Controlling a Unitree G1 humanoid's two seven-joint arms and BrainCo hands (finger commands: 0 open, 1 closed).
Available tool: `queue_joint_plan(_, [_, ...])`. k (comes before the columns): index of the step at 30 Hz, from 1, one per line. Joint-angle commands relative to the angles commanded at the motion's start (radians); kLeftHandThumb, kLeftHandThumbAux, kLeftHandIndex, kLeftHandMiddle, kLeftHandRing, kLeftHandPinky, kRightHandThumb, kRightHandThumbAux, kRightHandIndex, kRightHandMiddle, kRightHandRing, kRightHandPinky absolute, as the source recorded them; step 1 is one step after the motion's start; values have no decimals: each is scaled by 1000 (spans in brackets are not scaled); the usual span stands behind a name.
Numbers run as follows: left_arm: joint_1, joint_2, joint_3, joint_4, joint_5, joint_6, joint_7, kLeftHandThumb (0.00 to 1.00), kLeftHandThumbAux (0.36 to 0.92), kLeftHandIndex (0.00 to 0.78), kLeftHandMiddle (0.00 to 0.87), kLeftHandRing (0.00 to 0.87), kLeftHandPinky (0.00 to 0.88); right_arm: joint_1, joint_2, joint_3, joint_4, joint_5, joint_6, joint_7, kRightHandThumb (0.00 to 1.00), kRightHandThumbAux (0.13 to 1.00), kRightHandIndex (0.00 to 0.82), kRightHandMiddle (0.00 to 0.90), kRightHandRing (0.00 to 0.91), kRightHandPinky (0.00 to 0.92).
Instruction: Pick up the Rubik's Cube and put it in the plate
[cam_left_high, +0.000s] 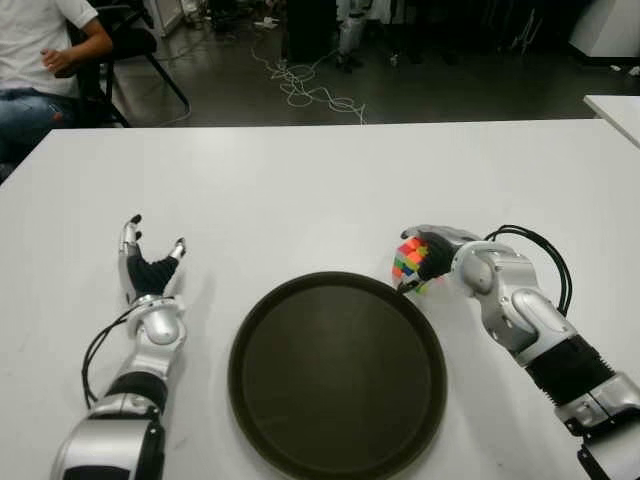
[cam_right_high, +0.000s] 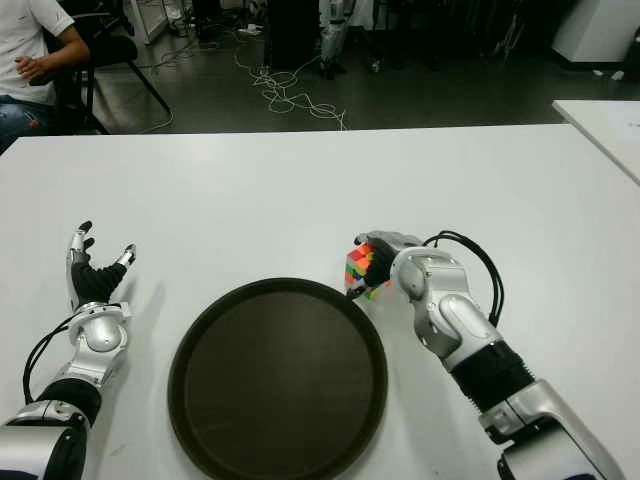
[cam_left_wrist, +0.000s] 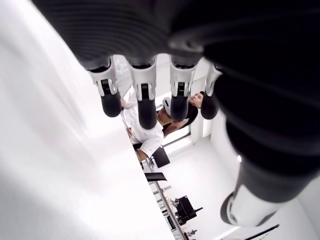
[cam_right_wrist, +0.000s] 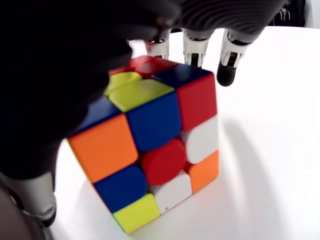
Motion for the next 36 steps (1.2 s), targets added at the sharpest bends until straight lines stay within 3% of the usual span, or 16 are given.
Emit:
queue_joint_plan(11, [-1,-5,4,-2,-4,3,5,0,754,90,117,109,81,-8,5,-1,47,1,-32,-38,0,626,132,134,103,67])
queue_joint_plan(28, [0,-4,7,-2,-7,0,3,0,743,90,115,110,93,26,31,-61,83,44,-138,-257,0,629,237,198,186,146])
queue_joint_plan(33, [1,-5,10,-3,-11,-3,0,0,734,91,118,111,85,42,56,-97,88,67,-159,-340,10,698,341,251,245,264])
queue_joint_plan(36, [1,-6,11,-3,-12,-4,-2,0,732,93,119,114,96,49,69,-113,93,75,-168,-388,94,754,438,379,358,400])
